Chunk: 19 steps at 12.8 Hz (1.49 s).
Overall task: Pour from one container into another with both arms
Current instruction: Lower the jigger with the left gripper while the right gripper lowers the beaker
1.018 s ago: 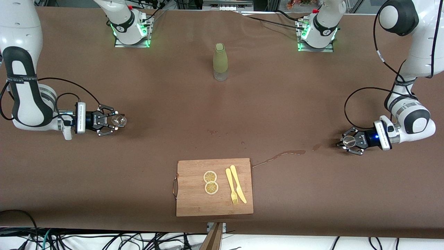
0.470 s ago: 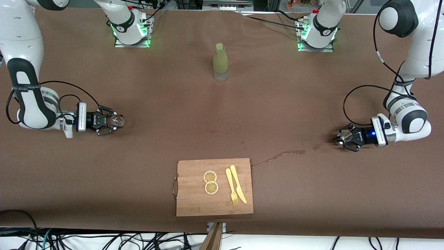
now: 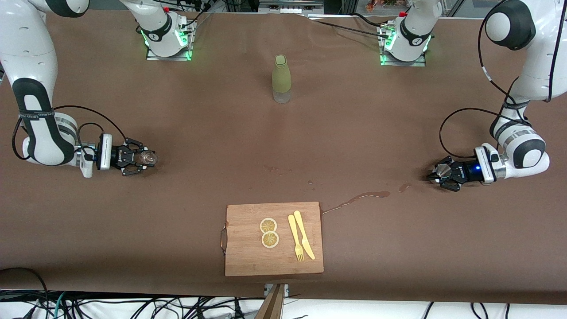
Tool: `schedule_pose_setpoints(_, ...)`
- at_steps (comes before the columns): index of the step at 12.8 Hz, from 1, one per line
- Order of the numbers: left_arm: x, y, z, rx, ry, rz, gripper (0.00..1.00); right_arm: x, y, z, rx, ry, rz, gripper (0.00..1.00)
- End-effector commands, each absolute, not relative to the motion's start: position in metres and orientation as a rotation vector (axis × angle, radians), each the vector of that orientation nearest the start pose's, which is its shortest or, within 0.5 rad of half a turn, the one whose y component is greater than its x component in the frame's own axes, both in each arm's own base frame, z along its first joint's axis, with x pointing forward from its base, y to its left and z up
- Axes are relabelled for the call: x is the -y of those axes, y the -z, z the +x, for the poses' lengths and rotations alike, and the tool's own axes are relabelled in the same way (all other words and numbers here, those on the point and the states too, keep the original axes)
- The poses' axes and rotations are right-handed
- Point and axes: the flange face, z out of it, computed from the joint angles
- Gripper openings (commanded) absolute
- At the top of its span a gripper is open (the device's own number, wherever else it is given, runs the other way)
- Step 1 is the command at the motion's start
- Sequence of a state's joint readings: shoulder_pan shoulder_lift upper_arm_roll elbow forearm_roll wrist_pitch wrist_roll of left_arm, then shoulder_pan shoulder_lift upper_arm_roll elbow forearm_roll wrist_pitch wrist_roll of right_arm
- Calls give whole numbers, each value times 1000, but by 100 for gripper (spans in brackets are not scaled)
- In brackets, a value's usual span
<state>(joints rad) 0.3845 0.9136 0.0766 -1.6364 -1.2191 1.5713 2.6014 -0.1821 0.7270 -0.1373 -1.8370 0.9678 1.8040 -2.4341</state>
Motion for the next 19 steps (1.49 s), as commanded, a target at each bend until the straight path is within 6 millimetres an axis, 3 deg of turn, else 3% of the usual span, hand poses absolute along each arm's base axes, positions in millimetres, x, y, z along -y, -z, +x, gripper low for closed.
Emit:
schedule_pose_setpoints(1, -176, -87, 577, 1349, -1169, 1467, 0, 115, -112, 565, 1568, 669, -1644, 17)
schedule_pose_setpoints(5, -176, -81, 575, 1350, -1164, 1474, 0, 116, -104, 563, 1568, 659, -1660, 18)
schedule_pose_setpoints(7, -177, -75, 573, 1344, -1157, 1483, 0, 116, -104, 563, 1568, 659, -1660, 25)
schedule_pose_setpoints(9, -177, -75, 573, 1349, -1160, 1482, 7, 115, -103, 563, 1569, 656, -1661, 31)
schedule_pose_setpoints(10, -177, -75, 573, 1350, -1161, 1482, 19, 112, -103, 564, 1576, 653, -1660, 32)
schedule_pose_setpoints(11, -177, -76, 573, 1353, -1163, 1481, 55, 112, -102, 565, 1580, 651, -1667, 32)
schedule_pose_setpoints(12, -177, -76, 573, 1353, -1161, 1479, 99, 110, -101, 566, 1585, 648, -1670, 33)
schedule_pose_setpoints(14, -177, -76, 573, 1370, -1166, 1470, 100, 109, -101, 566, 1585, 644, -1668, 54)
schedule_pose_setpoints(15, -178, -78, 574, 1373, -1168, 1470, 100, 108, -100, 565, 1585, 644, -1667, 80)
schedule_pose_setpoints(16, -179, -80, 574, 1375, -1170, 1471, 100, 108, -99, 565, 1586, 642, -1665, 100)
schedule_pose_setpoints(19, -182, -84, 576, 1381, -1172, 1477, 100, 110, -98, 563, 1600, 621, -1659, 100)
